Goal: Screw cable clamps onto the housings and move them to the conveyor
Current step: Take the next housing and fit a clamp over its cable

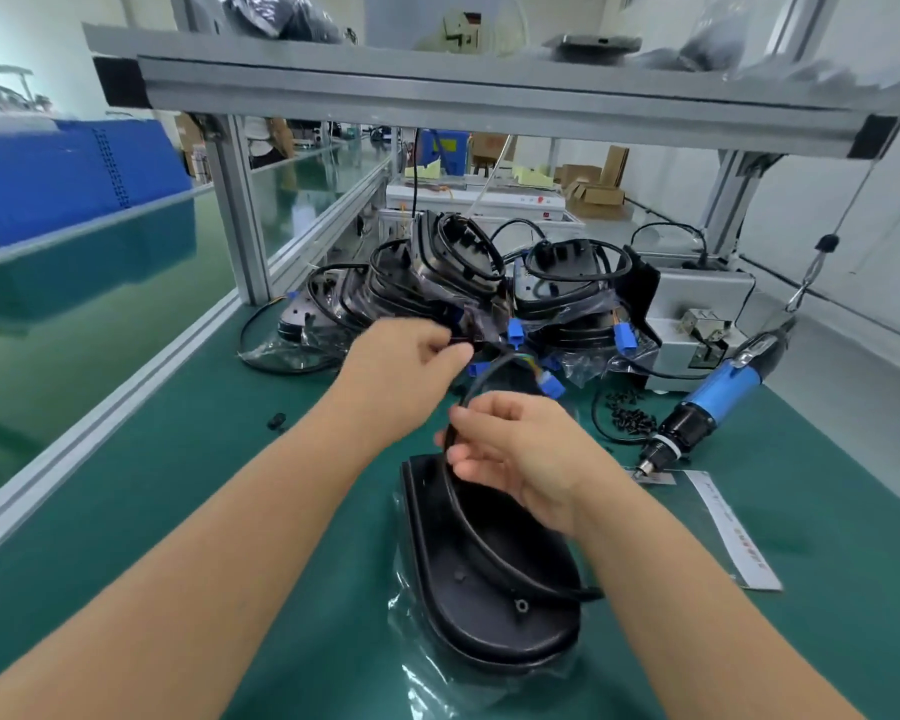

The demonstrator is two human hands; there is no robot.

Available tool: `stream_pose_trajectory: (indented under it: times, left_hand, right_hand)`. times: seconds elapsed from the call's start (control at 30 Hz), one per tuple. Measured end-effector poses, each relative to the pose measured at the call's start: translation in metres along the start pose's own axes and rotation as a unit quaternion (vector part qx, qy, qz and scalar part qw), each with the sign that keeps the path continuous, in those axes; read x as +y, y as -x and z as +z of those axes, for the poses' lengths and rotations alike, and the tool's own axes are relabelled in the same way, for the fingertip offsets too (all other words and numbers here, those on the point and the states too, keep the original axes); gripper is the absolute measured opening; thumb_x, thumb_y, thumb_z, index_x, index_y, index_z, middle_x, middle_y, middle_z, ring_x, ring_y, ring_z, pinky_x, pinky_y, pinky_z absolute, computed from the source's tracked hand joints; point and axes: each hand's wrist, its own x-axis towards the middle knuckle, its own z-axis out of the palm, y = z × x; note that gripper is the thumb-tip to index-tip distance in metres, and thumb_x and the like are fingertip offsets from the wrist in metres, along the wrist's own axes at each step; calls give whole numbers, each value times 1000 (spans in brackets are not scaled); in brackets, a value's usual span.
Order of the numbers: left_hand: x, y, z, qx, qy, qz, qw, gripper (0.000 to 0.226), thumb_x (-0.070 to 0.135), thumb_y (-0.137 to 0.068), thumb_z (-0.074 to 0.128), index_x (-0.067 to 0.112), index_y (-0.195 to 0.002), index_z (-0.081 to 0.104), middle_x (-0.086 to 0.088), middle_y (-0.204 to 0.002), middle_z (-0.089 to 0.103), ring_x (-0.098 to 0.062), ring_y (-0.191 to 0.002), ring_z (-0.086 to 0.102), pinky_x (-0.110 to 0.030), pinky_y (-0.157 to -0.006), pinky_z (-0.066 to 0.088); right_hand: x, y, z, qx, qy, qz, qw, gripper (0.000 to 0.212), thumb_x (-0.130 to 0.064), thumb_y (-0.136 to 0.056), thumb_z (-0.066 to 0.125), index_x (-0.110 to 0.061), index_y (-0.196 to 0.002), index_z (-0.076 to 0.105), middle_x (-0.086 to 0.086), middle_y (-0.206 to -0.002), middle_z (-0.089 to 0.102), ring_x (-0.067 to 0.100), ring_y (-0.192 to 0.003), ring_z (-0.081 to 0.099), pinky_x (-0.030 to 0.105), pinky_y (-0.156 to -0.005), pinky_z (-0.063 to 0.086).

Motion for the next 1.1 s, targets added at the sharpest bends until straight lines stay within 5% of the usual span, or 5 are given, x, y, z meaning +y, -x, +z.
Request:
stream_pose_trajectory:
  times: [0.2,0.37,0.7,0.83,1.1]
  left_hand:
    - [-23,77,23,-73,74,-33,994,15,20,-80,69,26,-93,70,5,-52,50,-8,-51,41,-35,-58,44]
    - [-36,79,15,-69,88,-65,992,46,7,-92,54,44,-119,65,37,-70,64,21,-74,56,-2,-74,43]
    - [-46,94,26,-104,47,-215,970,86,66,-85,45,27,-154,11,-1,-99,69,-15,-96,68,-32,-92,51]
    - [-43,92,25,-39,274,-306,911,75,73,-51,69,21,-106,69,4,-99,72,-12,-90,69,-35,-86,53]
    - [-95,111,-52,105,405,-306,855,26,40,-83,70,24,-104,71,2,-96,76,-18,-85,74,-31,-67,60]
  right_hand:
    - [-1,-7,-6,90,146,-45,984,26,-23,-88,68,-6,-71,60,3,-63,64,8,-51,62,22,-51,53]
    - [-15,8,-40,258,606,-313,685,31,-59,-81,56,-34,-98,64,-15,-101,61,10,-99,55,33,-80,44]
    - [36,27,-61,89,591,-67,799,55,-45,-97,45,-36,-148,28,-19,-105,62,1,-99,54,17,-82,37]
    - [42,21,-40,140,550,-99,818,57,-37,-97,49,-31,-150,28,-6,-113,66,5,-89,51,15,-73,35]
    - [46,-26,54,49,433,-205,877,59,-36,-94,55,-40,-147,29,-32,-125,49,-17,-93,47,-8,-72,30]
